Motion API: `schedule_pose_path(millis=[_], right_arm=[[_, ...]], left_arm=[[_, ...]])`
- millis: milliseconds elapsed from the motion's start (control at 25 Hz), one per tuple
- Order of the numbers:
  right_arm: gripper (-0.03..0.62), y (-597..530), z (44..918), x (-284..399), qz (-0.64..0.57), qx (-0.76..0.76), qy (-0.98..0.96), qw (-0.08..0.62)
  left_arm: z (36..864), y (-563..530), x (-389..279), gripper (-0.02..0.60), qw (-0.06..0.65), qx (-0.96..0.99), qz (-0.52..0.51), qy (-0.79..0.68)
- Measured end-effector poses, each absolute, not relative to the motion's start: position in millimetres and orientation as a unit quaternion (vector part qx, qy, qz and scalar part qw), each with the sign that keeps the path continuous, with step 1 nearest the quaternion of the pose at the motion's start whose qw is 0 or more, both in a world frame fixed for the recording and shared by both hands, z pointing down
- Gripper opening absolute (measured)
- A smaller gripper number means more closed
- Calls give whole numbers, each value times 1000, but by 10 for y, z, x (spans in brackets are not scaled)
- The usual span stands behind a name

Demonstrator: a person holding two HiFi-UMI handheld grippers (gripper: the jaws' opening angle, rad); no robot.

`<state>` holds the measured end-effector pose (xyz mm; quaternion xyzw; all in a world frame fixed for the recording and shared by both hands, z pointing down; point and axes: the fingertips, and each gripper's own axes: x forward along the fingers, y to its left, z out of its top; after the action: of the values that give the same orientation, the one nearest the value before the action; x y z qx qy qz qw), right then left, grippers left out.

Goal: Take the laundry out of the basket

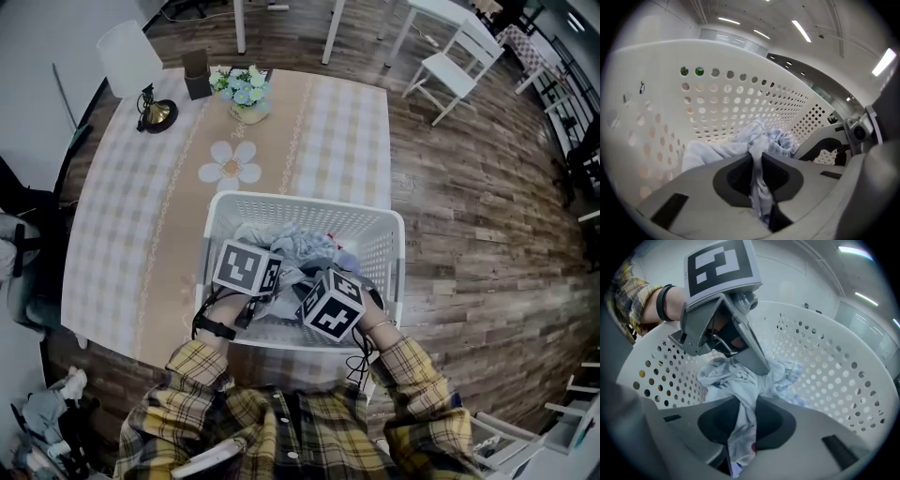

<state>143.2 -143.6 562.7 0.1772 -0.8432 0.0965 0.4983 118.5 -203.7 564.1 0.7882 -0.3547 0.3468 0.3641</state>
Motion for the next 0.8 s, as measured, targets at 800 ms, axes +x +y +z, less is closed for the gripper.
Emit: schedule_pose_path(millis=[800], right_arm=[[115,-1409,3747,1536,47,313,-902,292]], left_arm=[[3604,-1823,1263,57,256,878,148,-377]])
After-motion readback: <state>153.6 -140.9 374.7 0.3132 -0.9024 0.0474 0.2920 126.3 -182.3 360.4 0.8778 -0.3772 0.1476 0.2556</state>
